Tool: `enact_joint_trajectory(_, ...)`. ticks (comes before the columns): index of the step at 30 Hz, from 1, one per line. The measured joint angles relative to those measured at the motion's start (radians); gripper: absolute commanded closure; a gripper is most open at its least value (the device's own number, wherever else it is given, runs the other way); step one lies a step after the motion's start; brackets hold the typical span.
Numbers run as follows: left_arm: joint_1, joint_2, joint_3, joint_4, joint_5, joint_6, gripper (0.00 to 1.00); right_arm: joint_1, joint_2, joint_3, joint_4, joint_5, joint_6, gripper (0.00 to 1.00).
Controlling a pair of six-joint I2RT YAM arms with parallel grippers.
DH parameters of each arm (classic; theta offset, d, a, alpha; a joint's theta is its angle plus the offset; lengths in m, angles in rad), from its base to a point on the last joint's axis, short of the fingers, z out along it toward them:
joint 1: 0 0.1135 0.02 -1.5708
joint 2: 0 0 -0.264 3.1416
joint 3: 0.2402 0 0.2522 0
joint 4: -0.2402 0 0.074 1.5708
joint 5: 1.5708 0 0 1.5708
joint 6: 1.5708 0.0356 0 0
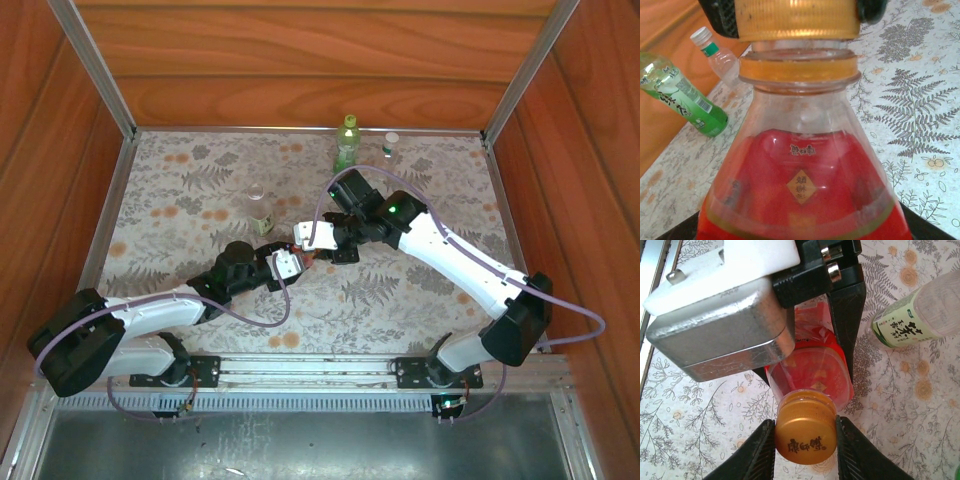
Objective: Screw on the bottle caps
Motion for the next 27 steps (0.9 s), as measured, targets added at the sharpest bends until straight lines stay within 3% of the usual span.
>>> enact_joint_trajectory(7, 0.0, 0.0, 0.01, -0.017, -0.002, 0.0, 0.45, 0.0, 0.0, 0.0, 0.0, 0.0, 0.016, 0.74)
enact_joint_trajectory(11, 0.001, 0.0, 0.021, -0.043, -0.017, -0.001, 0.45, -0.001, 0.0, -0.017, 0.031, 0.004, 0.127, 0.8)
enact_joint_trajectory(14, 0.005, 0.0, 0.032, -0.067, -0.035, 0.001, 0.45, -0.002, 0.0, -0.03, 0.063, 0.014, 0.334, 0.88)
enact_joint_trajectory(23, 0.013, 0.0, 0.047, -0.097, -0.073, 0.0, 0.45, -0.024, -0.008, -0.08, 0.163, -0.03, 1.125, 0.89)
enact_joint_trajectory(27, 0.016, 0.0, 0.047, -0.11, -0.071, 0.0, 0.45, -0.027, -0.01, -0.095, 0.18, -0.034, 1.301, 0.79)
